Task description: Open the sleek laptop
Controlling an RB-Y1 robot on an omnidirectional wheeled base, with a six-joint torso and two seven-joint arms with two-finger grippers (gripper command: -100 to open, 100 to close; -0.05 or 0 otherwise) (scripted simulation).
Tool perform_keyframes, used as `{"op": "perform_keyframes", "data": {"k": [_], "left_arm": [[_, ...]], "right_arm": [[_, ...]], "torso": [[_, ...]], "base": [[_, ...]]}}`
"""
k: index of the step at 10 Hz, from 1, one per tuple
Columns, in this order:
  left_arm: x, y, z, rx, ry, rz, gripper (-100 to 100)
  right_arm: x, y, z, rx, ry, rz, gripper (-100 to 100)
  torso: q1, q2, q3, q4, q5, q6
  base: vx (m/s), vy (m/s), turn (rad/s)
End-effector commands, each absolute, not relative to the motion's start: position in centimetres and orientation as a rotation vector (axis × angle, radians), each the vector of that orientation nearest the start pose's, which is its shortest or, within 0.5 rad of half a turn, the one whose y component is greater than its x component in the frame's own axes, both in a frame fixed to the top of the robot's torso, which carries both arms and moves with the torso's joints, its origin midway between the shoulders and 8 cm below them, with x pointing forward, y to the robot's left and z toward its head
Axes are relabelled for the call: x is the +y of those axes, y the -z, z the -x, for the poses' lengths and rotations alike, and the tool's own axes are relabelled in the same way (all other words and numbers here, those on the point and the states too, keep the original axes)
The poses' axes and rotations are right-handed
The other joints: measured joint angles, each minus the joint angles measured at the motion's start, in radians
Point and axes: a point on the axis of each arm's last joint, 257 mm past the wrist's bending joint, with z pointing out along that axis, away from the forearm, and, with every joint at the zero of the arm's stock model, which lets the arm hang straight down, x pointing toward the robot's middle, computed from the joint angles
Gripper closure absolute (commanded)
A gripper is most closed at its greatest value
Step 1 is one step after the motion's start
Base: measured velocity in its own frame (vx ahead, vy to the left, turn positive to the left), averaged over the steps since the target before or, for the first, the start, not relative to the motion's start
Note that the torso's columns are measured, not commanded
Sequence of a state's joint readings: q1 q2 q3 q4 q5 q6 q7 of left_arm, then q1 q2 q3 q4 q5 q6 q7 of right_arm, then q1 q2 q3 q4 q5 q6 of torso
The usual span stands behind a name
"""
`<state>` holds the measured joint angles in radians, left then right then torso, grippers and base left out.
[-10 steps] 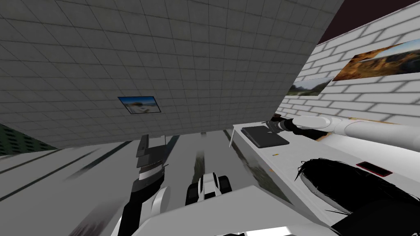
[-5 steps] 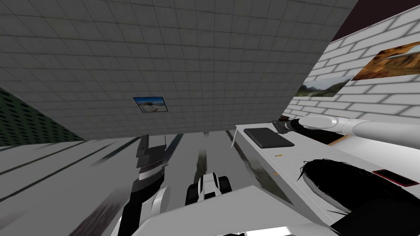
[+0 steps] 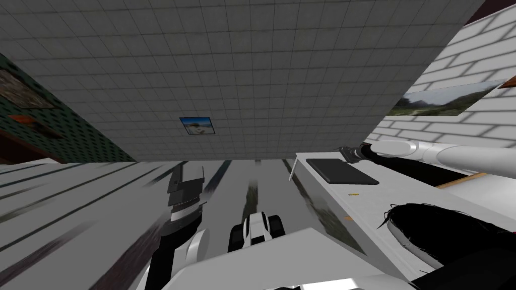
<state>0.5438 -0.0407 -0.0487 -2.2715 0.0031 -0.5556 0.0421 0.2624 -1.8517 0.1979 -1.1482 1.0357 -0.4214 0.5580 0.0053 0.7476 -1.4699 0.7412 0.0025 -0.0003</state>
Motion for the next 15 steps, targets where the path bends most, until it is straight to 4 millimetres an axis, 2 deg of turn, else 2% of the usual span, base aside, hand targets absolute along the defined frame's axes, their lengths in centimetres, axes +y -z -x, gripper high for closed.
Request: {"op": "perform_keyframes", "data": {"k": [1, 2, 3, 4, 5, 6, 8, 9, 10, 12, 15], "left_arm": [[27.2, -1.7, -33.4, 0.556, 1.375, 0.704, 0], [27.2, -1.7, -33.4, 0.556, 1.375, 0.704, 0], [27.2, -1.7, -33.4, 0.556, 1.375, 0.704, 0], [27.2, -1.7, -33.4, 0.556, 1.375, 0.704, 0], [27.2, -1.7, -33.4, 0.556, 1.375, 0.704, 0], [27.2, -1.7, -33.4, 0.557, 1.375, 0.704, 0], [27.2, -1.7, -33.4, 0.557, 1.375, 0.704, 0], [27.2, -1.7, -33.4, 0.557, 1.375, 0.704, 0], [27.2, -1.7, -33.4, 0.557, 1.375, 0.704, 0], [27.2, -1.7, -33.4, 0.557, 1.375, 0.704, 0], [27.2, -1.7, -33.4, 0.557, 1.375, 0.704, 0]], "right_arm": [[-77.1, 7.8, -37.2, 1.984, 1.228, 1.778, -100], [-79.5, 5.3, -36.5, 2.012, 1.325, 1.733, -100], [-81.2, 4.7, -35.3, 2.054, 1.356, 1.695, -100], [-81.8, 6.3, -33.6, 2.112, 1.322, 1.689, -100], [-82.5, 5.6, -33.4, 2.11, 1.355, 1.699, -100], [-82.3, 4.8, -34.2, 2.085, 1.371, 1.693, -100], [-82.3, 4.9, -34.1, 2.084, 1.371, 1.694, -100], [-81.7, 3.2, -34.9, 2.077, 1.367, 1.698, -100], [-81.6, 2.7, -35.1, 2.074, 1.366, 1.7, -100], [-81.6, 2.7, -35.1, 2.074, 1.366, 1.7, -100], [-80.5, 0.0, -36.3, 2.059, 1.362, 1.711, -100]], "torso": [[-0.007, -0.008, -0.005, -0.002, -0.003, 0.002], [-0.012, -0.015, -0.009, -0.005, -0.005, 0.002], [-0.004, -0.01, -0.007, -0.004, -0.003, -0.001], [-0.003, -0.008, -0.005, -0.003, -0.001, 0.0], [-0.008, -0.011, -0.006, -0.003, -0.003, 0.001], [-0.01, -0.014, -0.009, -0.004, -0.004, 0.002], [-0.007, -0.013, -0.009, -0.005, -0.003, 0.0], [-0.005, -0.011, -0.007, -0.004, -0.002, 0.0], [-0.004, -0.009, -0.006, -0.003, -0.002, 0.0], [-0.005, -0.008, -0.005, -0.003, -0.003, 0.0], [-0.005, -0.01, -0.006, -0.003, -0.002, 0.0]], "base": [[-0.041, -0.002, 0.049], [-0.167, 0.109, 0.343], [-0.203, 0.098, 0.446], [-0.11, 0.024, 0.316], [-0.029, -0.001, 0.076], [0.013, -0.009, -0.03], [0.014, -0.009, -0.008], [0.002, -0.013, -0.058], [-0.001, -0.021, -0.053], [-0.002, -0.007, -0.003], [-0.004, -0.013, -0.046]]}}
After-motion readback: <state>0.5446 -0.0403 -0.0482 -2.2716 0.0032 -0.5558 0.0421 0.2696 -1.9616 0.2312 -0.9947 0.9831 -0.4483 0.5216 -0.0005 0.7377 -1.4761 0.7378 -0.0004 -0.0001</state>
